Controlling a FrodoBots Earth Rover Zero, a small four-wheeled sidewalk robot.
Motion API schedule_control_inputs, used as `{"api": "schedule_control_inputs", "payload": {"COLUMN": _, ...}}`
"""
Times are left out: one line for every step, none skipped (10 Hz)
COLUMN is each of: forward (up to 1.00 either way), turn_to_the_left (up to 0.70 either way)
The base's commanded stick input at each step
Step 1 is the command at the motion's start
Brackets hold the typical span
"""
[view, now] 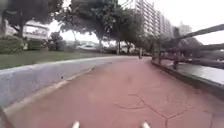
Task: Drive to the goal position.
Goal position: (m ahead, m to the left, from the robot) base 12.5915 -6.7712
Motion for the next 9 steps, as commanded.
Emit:
{"api": "schedule_control_inputs", "payload": {"forward": 0.70, "turn_to_the_left": 0.00}}
{"api": "schedule_control_inputs", "payload": {"forward": 0.70, "turn_to_the_left": 0.00}}
{"api": "schedule_control_inputs", "payload": {"forward": 0.70, "turn_to_the_left": 0.00}}
{"api": "schedule_control_inputs", "payload": {"forward": 0.70, "turn_to_the_left": 0.00}}
{"api": "schedule_control_inputs", "payload": {"forward": 0.70, "turn_to_the_left": 0.00}}
{"api": "schedule_control_inputs", "payload": {"forward": 0.70, "turn_to_the_left": -0.15}}
{"api": "schedule_control_inputs", "payload": {"forward": 0.70, "turn_to_the_left": -0.27}}
{"api": "schedule_control_inputs", "payload": {"forward": 0.70, "turn_to_the_left": -0.20}}
{"api": "schedule_control_inputs", "payload": {"forward": 0.70, "turn_to_the_left": -0.02}}
